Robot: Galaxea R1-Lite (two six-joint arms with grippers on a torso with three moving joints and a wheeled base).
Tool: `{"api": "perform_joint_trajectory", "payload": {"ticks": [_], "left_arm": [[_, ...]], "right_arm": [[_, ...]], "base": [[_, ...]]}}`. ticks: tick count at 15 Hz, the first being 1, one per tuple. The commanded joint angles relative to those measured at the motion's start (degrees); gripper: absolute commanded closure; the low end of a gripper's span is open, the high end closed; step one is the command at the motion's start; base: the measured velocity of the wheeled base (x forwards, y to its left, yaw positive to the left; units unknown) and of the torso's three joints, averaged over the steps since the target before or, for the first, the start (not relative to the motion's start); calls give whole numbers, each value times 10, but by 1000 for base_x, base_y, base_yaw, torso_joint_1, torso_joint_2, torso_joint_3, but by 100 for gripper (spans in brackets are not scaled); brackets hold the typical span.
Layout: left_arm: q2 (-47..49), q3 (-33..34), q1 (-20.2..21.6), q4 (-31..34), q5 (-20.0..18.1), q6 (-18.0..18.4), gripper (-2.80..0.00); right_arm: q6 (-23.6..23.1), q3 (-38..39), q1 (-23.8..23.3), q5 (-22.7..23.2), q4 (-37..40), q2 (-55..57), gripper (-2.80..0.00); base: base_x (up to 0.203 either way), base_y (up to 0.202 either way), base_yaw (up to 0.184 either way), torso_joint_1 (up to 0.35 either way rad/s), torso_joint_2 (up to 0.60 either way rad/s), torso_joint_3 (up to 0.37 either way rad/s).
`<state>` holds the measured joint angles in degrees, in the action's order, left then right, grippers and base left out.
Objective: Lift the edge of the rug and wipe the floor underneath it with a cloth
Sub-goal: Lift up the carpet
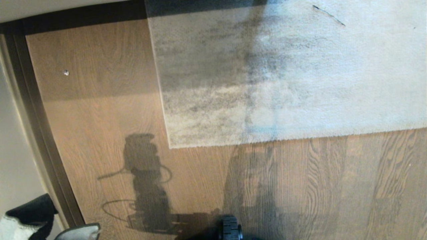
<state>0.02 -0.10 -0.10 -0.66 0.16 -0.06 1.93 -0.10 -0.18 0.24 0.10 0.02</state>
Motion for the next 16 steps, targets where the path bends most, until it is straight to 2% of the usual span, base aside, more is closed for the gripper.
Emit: {"api": "perform_joint_trajectory", "payload": {"ticks": [1, 14, 16], "left_arm": [[0, 0, 0, 0, 0, 0, 0], [0, 0, 0, 0, 0, 0, 0], [0, 0, 0, 0, 0, 0, 0]], "right_arm": [[0, 0, 0, 0, 0, 1, 0], [-9, 0, 0, -1, 1, 0, 0], [-8, -1, 0, -1, -19, 0, 0]], "base": [[0, 0, 0, 0, 0, 0], [0, 0, 0, 0, 0, 0], [0, 0, 0, 0, 0, 0]]}}
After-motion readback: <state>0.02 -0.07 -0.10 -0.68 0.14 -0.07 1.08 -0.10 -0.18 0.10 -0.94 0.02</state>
